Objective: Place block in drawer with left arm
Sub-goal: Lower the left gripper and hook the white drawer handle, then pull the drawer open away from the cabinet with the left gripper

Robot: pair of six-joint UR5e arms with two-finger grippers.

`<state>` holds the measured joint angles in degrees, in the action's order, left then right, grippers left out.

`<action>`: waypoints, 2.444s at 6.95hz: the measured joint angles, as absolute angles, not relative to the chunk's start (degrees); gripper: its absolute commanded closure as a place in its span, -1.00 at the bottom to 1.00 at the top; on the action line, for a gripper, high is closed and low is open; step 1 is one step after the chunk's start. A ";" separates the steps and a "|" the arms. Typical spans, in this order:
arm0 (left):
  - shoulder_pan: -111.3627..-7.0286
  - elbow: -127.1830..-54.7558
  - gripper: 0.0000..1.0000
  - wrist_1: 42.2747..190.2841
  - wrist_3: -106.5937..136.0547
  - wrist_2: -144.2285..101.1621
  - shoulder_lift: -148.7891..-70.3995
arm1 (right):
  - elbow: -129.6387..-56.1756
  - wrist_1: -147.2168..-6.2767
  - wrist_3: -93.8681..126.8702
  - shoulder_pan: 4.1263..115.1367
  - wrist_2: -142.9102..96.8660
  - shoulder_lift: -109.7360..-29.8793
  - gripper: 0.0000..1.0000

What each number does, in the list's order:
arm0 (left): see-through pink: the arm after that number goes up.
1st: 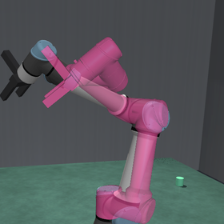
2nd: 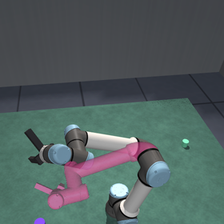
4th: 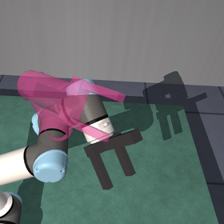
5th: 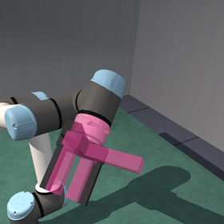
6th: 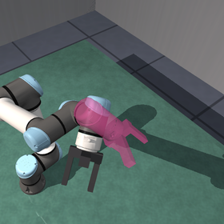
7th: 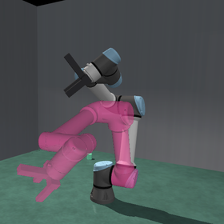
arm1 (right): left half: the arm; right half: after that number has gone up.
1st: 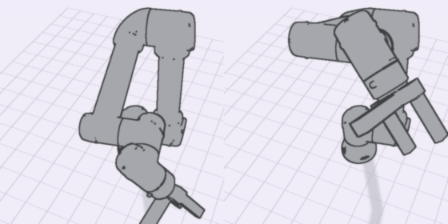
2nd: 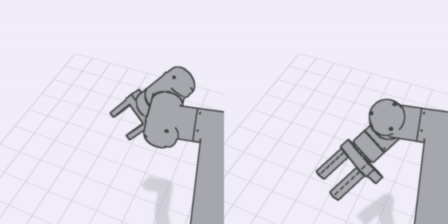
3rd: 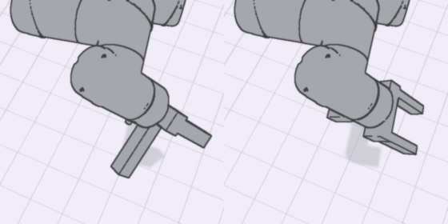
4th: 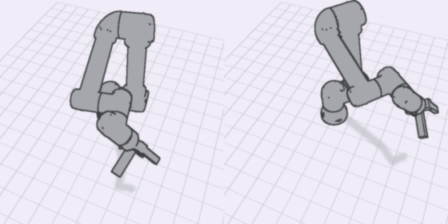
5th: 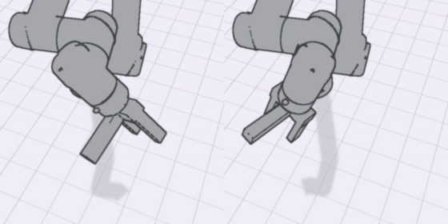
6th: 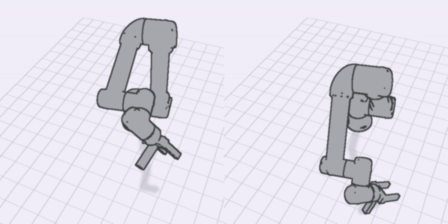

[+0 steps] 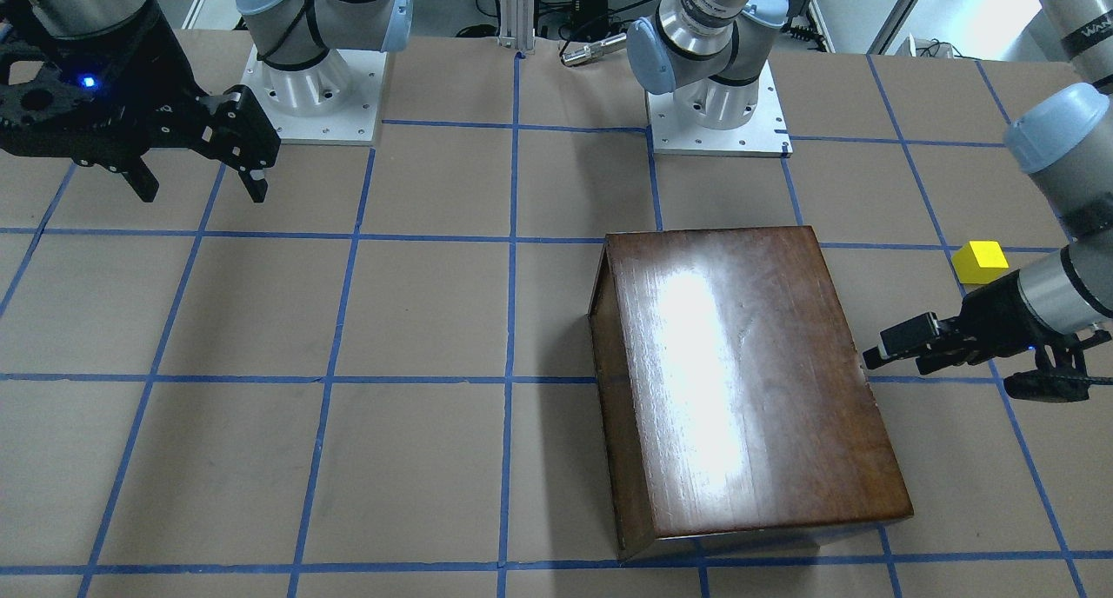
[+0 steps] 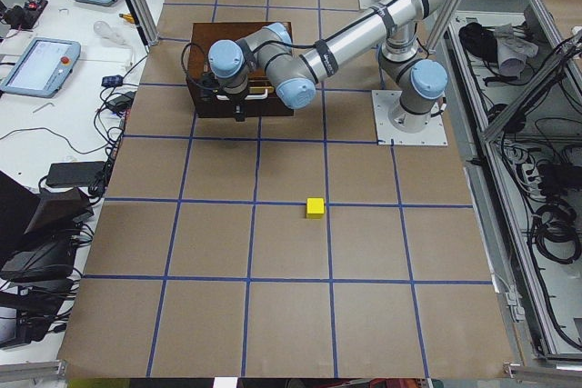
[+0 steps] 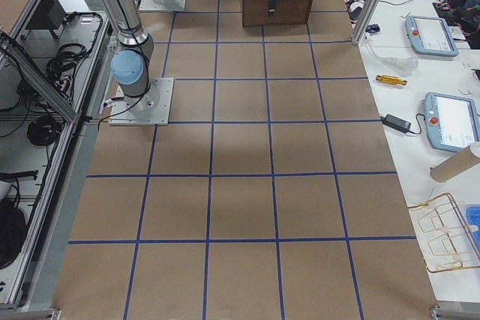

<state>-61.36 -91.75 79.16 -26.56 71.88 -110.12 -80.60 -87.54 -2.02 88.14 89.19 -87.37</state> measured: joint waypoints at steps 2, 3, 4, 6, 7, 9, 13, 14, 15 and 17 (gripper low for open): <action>-61.37 -92.46 -0.98 79.04 -27.01 71.11 -110.74 | -80.60 -87.54 -2.02 88.14 89.17 -87.41 -1.00; -61.37 -92.69 -0.98 79.04 -27.83 70.80 -111.11 | -80.60 -87.54 -2.02 88.13 89.19 -87.42 -1.00; -61.36 -92.77 -0.98 79.06 -28.49 70.63 -111.52 | -80.60 -87.54 -2.02 88.12 89.20 -87.42 -1.00; -61.39 -92.76 -0.98 78.96 -28.87 70.35 -112.51 | -80.59 -87.54 -2.02 88.11 89.15 -87.41 -1.00; -61.41 -92.73 -0.98 78.94 -28.90 69.95 -113.04 | -80.60 -87.54 -2.02 88.09 89.13 -87.41 -1.00; -61.36 -92.66 -0.99 78.90 -29.00 69.30 -113.44 | -80.60 -87.54 -2.02 88.11 89.14 -87.39 -1.00; -61.35 -92.22 -1.00 77.09 -29.28 72.46 -113.25 | -80.60 -87.54 -2.02 88.13 89.15 -87.37 -1.00; -61.35 -92.14 -1.00 76.48 -29.32 73.81 -113.14 | -80.60 -87.54 -2.02 88.14 89.17 -87.38 -1.00; -61.26 -92.05 -1.00 76.18 -29.35 75.28 -112.93 | -80.60 -87.54 -2.02 88.15 89.16 -87.39 -1.00; -59.39 -91.98 -1.00 75.84 -29.55 78.22 -112.53 | -80.60 -87.54 -2.02 88.14 89.20 -87.41 -1.00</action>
<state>-59.39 -91.98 75.84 -29.55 78.22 -112.53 -80.60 -87.54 -2.02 88.14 89.20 -87.41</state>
